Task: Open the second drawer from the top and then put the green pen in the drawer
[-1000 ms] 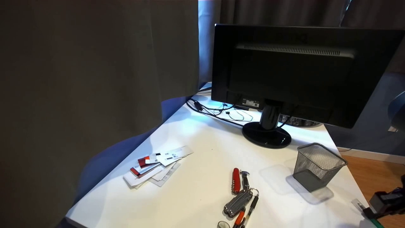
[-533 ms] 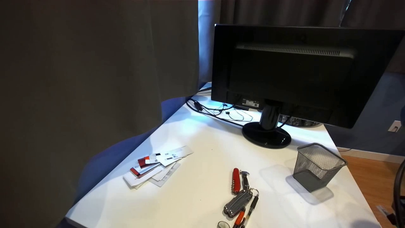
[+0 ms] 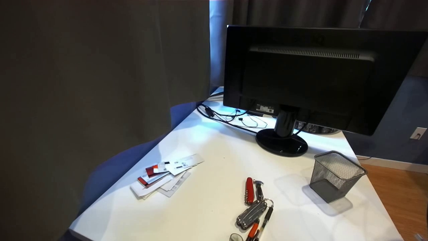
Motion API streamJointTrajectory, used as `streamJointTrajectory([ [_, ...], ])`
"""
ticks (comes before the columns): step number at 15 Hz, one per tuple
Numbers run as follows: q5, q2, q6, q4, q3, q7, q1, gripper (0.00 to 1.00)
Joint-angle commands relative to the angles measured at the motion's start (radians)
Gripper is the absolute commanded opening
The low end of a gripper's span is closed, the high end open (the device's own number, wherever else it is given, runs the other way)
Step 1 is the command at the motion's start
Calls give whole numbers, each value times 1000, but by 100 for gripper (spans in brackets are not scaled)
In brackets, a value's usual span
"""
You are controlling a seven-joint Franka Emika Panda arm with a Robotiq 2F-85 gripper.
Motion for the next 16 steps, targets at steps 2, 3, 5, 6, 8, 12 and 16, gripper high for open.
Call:
streamJointTrajectory([
  [2, 25, -44, -57, -42, 5, 5, -10, 45],
  [3, 28, -47, -59, -44, 1, 4, -7, 51],
  [5, 28, -54, -60, -51, 1, 5, -9, 66],
  [6, 27, -57, -58, -52, 1, 6, -9, 72],
  [8, 19, -65, -60, -57, 6, 10, -20, 86],
  [12, -25, -97, -39, -68, 28, 17, -64, 100],
  [16, -148, -168, 12, -113, 109, 33, -163, 100],
])
